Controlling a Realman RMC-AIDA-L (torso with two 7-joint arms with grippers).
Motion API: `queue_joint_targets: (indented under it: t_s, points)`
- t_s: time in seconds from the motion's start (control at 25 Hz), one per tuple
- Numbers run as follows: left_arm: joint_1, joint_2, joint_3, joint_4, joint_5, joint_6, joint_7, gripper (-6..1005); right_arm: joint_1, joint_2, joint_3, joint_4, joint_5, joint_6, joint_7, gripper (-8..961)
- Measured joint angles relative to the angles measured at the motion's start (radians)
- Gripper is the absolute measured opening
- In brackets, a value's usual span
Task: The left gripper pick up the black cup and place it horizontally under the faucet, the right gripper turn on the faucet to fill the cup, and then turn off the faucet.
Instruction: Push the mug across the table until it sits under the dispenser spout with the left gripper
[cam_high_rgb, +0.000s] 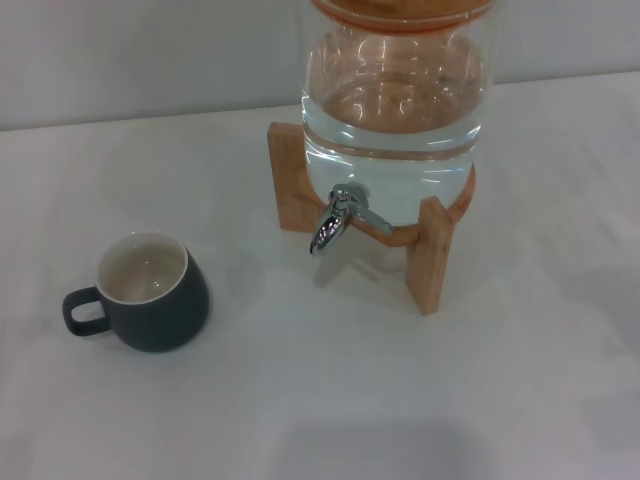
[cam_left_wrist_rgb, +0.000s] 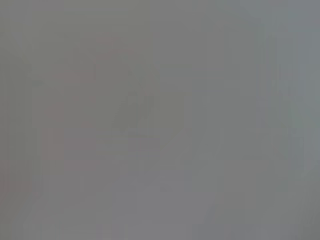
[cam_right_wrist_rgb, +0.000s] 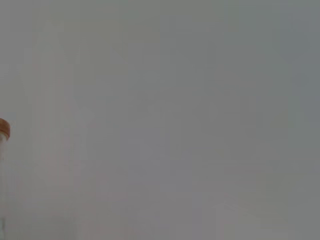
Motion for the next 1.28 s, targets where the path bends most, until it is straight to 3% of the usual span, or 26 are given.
queue_joint_targets:
  t_s: [0.28,0.52,0.72,1.28]
  points:
    - [0.006,0.004,0.001,-0.171,0.282,0.135,-0.175,859,0.000,-0.005,0.003,-0.006,0.000,0.000,0.001,815]
    - [-0.008,0.003,0.003,-0.222,0.510,0.188,-0.202,858,0.001,-0.002,-0.002,-0.027,0.000,-0.007,0.002,814]
    - [-0.008,-0.020,0.003,-0.209,0.550,0.162,-0.141,858,0.008,-0.001,-0.002,-0.025,0.000,-0.008,0.002,814]
    - [-0.051,-0.022,0.003,-0.089,0.653,0.004,-0.021,857,0.018,0.001,-0.002,-0.020,0.000,-0.009,0.002,813]
